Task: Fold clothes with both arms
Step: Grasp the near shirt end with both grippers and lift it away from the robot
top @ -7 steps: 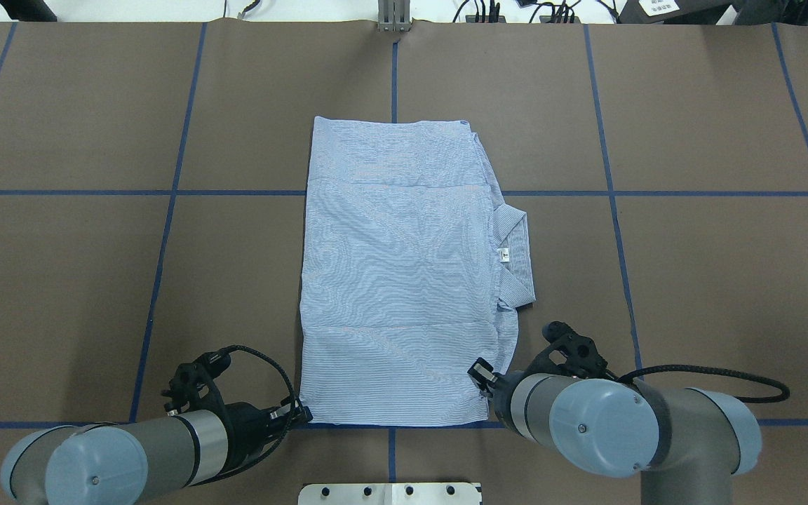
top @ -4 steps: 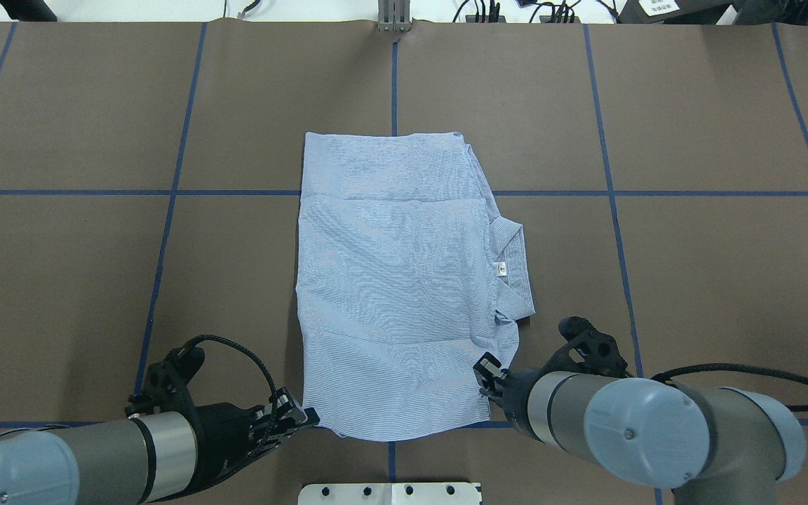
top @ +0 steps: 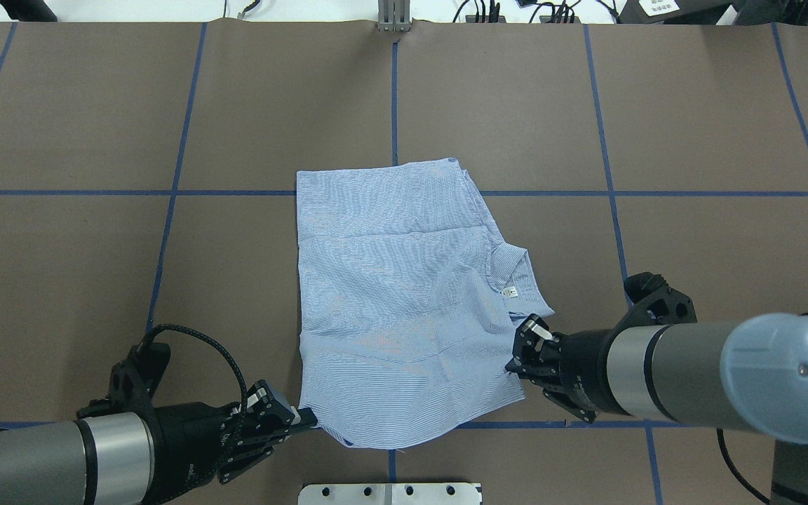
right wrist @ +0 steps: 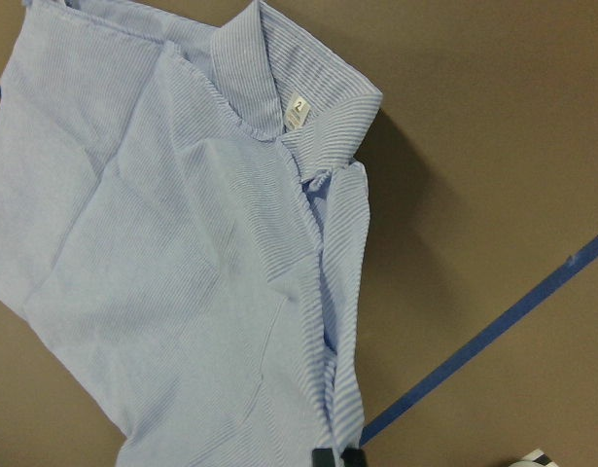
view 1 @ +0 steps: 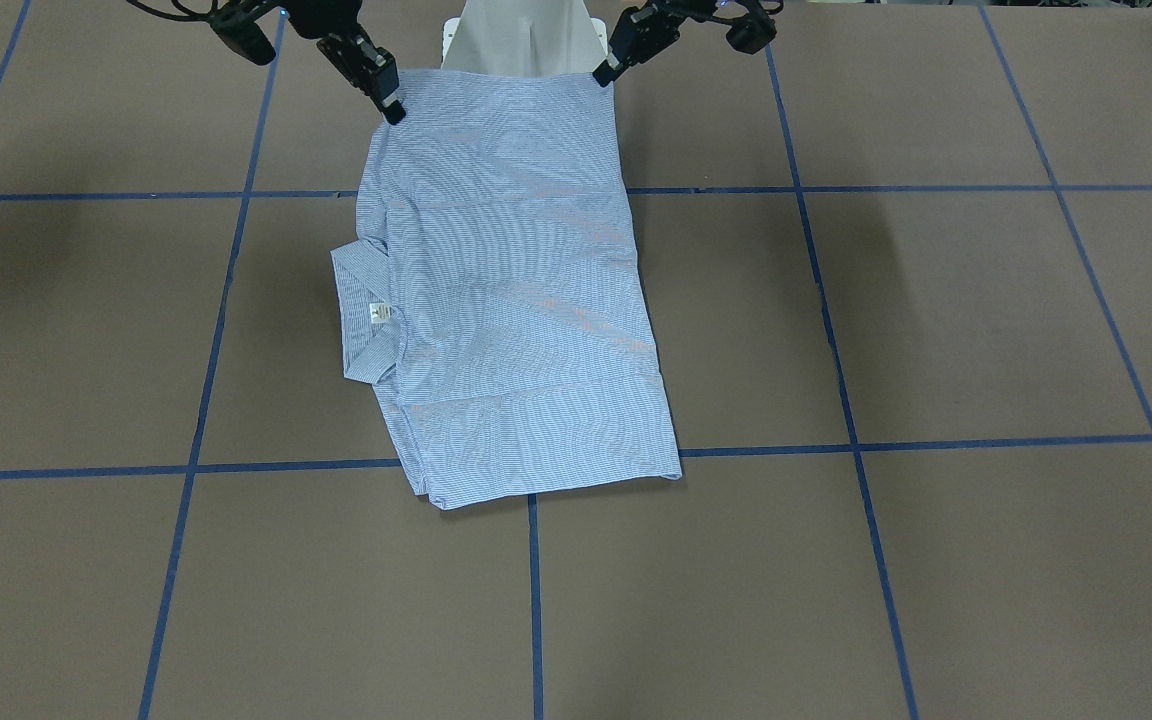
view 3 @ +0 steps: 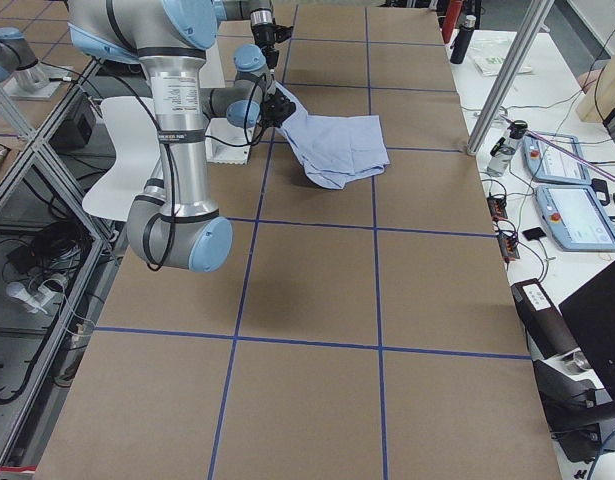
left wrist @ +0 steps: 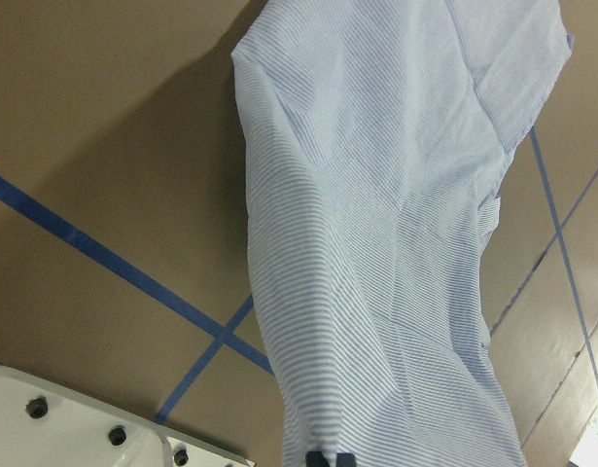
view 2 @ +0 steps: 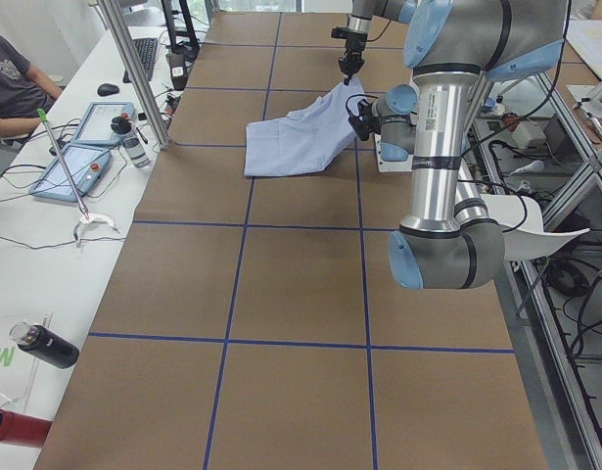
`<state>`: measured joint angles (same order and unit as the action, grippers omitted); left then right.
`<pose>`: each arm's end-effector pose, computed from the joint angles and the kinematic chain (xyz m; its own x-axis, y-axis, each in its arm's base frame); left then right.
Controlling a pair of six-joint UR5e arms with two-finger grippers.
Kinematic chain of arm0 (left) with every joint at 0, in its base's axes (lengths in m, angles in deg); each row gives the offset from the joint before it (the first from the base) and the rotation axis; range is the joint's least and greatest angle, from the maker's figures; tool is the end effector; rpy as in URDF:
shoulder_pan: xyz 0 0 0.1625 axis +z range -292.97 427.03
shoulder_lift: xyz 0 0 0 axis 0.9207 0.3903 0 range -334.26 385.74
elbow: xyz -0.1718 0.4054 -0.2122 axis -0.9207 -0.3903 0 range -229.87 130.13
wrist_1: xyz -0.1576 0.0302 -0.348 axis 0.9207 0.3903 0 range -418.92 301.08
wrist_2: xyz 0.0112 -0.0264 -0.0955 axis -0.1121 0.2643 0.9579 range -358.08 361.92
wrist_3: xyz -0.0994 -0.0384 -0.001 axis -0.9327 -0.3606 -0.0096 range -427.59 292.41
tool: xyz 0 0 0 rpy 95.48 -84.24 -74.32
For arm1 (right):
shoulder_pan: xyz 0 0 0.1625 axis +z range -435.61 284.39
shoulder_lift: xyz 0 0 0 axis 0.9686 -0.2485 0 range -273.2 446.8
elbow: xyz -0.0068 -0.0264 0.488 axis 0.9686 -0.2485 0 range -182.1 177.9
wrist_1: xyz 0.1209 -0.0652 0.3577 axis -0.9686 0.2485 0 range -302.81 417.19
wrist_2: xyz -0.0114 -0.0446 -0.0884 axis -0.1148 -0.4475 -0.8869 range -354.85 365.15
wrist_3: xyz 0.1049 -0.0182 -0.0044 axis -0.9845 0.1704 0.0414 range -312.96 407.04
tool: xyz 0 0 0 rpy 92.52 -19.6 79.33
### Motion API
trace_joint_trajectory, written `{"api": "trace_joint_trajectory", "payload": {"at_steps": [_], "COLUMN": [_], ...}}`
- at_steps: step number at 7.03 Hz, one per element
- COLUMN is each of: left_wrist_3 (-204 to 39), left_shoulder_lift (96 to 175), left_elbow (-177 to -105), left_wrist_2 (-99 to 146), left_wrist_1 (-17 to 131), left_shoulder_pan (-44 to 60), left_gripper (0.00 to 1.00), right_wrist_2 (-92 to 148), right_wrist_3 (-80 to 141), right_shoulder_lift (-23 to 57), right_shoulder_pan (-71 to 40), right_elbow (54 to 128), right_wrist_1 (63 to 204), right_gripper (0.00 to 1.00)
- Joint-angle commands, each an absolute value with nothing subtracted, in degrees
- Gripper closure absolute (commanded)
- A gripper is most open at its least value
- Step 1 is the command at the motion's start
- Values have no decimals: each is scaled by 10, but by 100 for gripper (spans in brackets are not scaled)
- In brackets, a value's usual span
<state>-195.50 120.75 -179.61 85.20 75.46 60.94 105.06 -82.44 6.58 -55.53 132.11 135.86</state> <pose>0.3875 -0.1879 0.2984 -0.1243 -0.6004 -0.7900 0.1840 0.7684 -0.6129 -0.3656 -0.2560 0.3069 0.1811 0.7330 0.6556 -0.3971 0.6644 -0.6332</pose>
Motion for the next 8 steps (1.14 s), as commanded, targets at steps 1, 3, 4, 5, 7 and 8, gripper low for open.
{"api": "trace_joint_trajectory", "payload": {"at_steps": [1,3,4,5,7,8], "left_wrist_3": [-1955,-1945,-1945,-1934,-1885,-1874], "left_shoulder_lift": [1230,1243,1289,1328,1352,1367], "left_elbow": [-1799,-1743,-1697,-1658,-1594,-1564], "left_wrist_2": [898,964,976,1005,1009,1009], "left_wrist_1": [756,756,749,747,748,749], "left_shoulder_pan": [531,446,419,391,353,342], "left_gripper": [100,100,100,100,100,100], "right_wrist_2": [1104,1113,1114,1114,1115,1115], "right_wrist_3": [-818,-808,-794,-793,-789,-772], "right_shoulder_lift": [137,167,181,189,224,233], "right_shoulder_pan": [-488,-443,-435,-427,-409,-399], "right_elbow": [1236,1185,1167,1153,1105,1089], "right_wrist_1": [1359,1359,1360,1358,1358,1357], "right_gripper": [100,100,100,100,100,100]}}
